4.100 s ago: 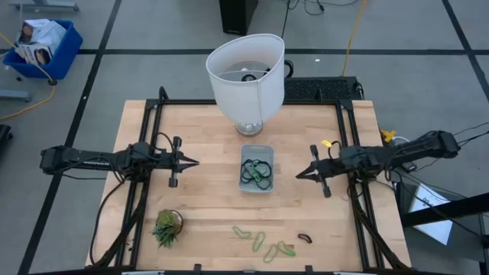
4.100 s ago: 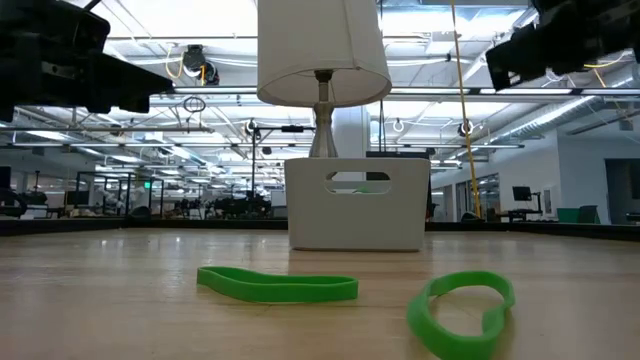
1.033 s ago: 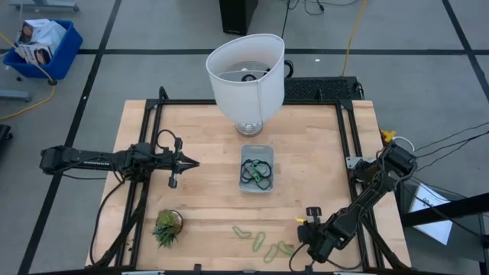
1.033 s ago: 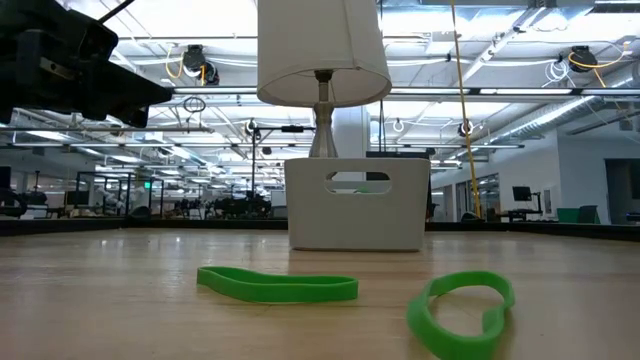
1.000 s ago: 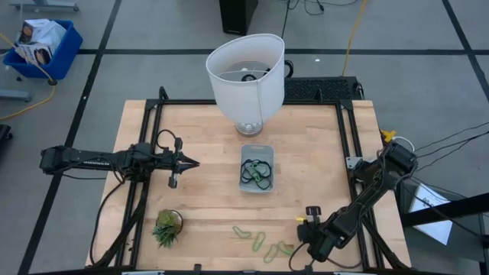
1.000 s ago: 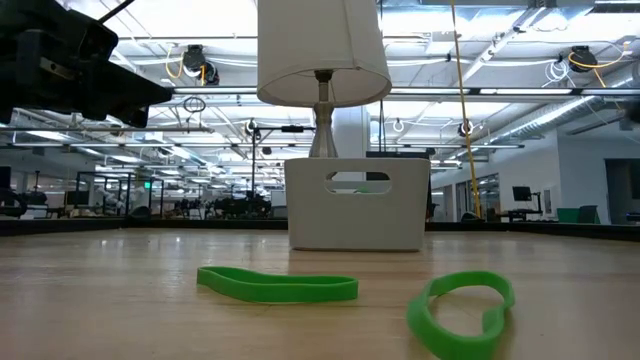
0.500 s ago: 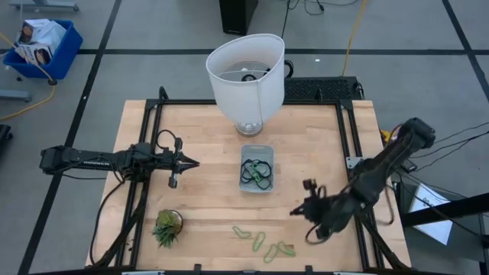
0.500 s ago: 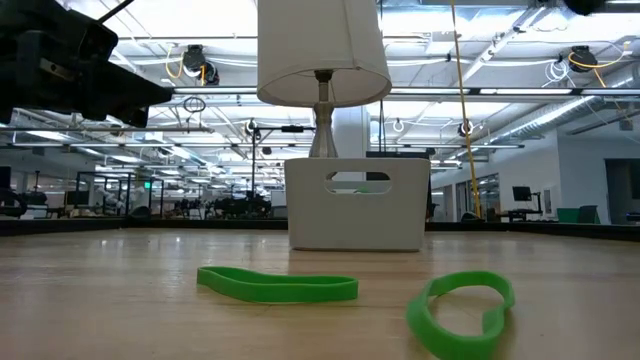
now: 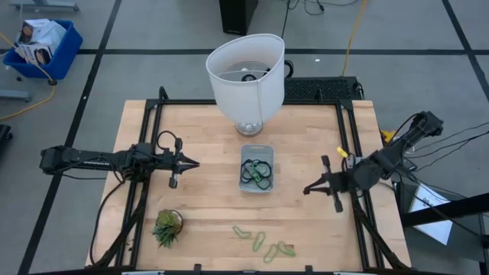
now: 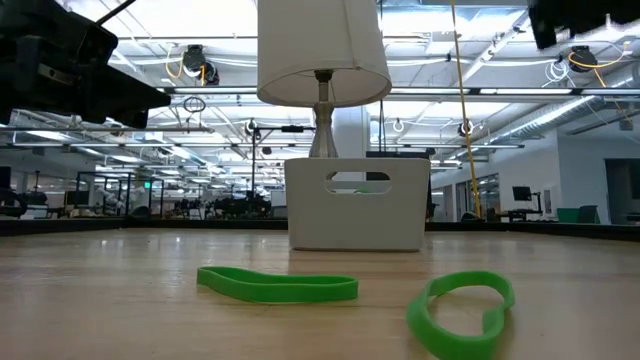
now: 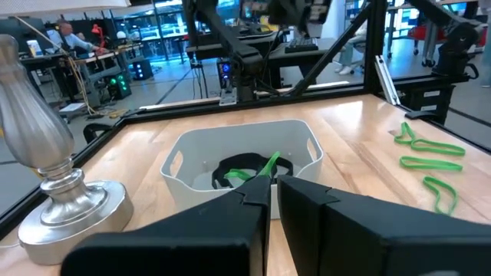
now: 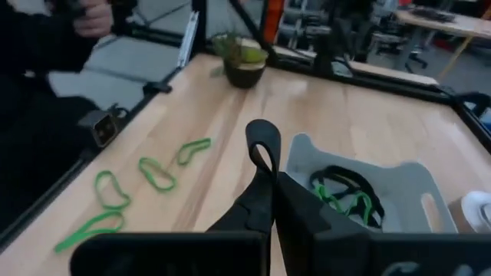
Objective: Pick and place rubber bands into bin
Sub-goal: Put the black rubber band into the gray bin
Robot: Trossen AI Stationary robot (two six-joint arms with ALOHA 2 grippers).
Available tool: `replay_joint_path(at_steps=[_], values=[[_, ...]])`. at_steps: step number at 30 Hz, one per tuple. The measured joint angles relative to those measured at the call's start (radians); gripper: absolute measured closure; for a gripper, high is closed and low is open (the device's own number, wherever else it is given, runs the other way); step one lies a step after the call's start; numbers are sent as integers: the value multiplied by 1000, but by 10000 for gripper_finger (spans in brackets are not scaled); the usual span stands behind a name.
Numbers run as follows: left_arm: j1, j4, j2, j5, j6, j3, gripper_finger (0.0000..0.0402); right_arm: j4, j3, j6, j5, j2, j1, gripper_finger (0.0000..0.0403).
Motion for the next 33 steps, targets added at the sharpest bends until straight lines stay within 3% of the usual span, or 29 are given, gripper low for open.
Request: replay_joint_path(at_steps=[6,10,13,23,29,33], values=[[0,0,0,0,0,0,366,170,-235,-16,-49,-210,-60,402],[0,1,0,0,6,0,366,321,-342,-95,-129,-292,-93,403],[0,1,0,-6,13,0,366,347,-396,-116,-130,-333,-131,403],[0,2,0,-26,26,0,366,358,-475,-107,-131,-363,-276,403],[0,2,0,-27,28,0,366,511,-549,-135,-135,-364,-311,403],[0,2,0,-28,36,0,366,487,-550,-113,-184,-358,-322,403]])
